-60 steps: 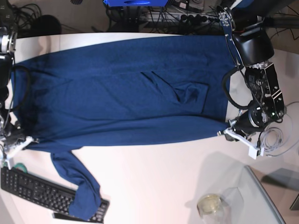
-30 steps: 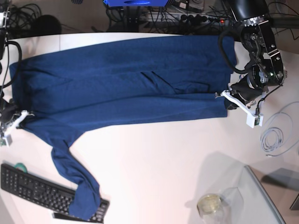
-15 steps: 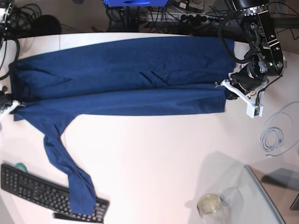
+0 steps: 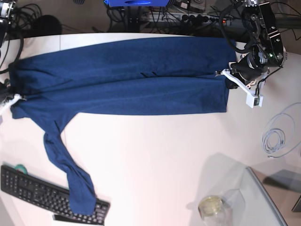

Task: Layout the t-shirt on the table in an organized manner, then fold the t-shirt properly
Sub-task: 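Carry the folded edge with both grippers toward the opposite shirt edge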

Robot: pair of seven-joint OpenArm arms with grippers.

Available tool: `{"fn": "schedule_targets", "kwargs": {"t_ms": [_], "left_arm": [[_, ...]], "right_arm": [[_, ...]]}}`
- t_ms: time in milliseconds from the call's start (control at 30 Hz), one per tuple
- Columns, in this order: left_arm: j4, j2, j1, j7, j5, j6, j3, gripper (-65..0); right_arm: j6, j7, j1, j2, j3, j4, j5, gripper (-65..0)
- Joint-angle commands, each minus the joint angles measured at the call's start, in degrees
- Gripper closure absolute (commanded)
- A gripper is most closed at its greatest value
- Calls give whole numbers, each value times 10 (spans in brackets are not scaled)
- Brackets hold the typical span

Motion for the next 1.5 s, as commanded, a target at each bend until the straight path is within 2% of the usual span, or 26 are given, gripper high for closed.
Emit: {"fn": "schedule_targets", "kwargs": {"t_ms": [0,167,1467], "left_arm": [[22,-5,1,-8,-4,1,-2,0],[47,-4,11,-7,-4,1,-2,0],[17,-5,31,-9,2,2,2,0]], "right_arm": [[0,9,8,16,6,9,3,0],[0,9,7,16,6,9,2,0],[0,8,-5,16,6,8,3,-8]]}}
